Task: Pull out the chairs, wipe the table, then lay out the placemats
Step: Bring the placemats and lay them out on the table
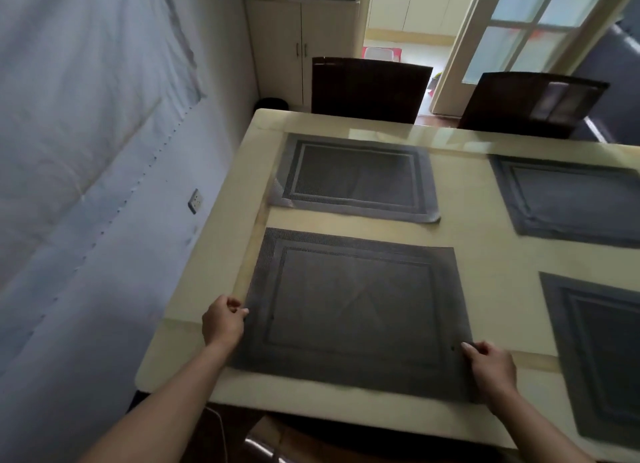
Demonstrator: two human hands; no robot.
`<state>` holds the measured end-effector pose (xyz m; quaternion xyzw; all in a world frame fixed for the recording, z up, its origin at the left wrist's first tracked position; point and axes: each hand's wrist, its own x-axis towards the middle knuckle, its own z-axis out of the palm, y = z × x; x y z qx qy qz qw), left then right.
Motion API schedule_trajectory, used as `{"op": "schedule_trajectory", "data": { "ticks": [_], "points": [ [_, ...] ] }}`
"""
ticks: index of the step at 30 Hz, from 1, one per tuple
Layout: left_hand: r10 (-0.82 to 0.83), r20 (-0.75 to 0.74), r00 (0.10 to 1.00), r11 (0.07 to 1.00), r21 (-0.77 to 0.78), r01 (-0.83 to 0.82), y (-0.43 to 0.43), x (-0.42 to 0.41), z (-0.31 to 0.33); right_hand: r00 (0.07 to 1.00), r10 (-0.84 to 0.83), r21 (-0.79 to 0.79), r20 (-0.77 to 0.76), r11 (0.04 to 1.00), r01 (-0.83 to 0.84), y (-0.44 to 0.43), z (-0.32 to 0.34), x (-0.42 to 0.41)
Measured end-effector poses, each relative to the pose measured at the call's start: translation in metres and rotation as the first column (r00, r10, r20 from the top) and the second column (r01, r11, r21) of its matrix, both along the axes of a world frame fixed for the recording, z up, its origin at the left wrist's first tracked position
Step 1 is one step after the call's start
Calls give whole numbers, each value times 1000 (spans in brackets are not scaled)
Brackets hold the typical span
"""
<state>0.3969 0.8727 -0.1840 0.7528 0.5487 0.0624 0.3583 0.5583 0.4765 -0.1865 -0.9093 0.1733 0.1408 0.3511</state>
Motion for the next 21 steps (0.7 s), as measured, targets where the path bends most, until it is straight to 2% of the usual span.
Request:
{"op": "schedule_trajectory", "data": {
  "ticks": [9,21],
  "points": [
    [4,28,1000,1000,-19,-3,5,-1,-2,999,-11,-84,-39,996,8,5,0,0],
    [24,40,999,1000,-13,-24,5,-3,0,998,11,-107,-66,994,-19,8,-1,0]
  ]
}}
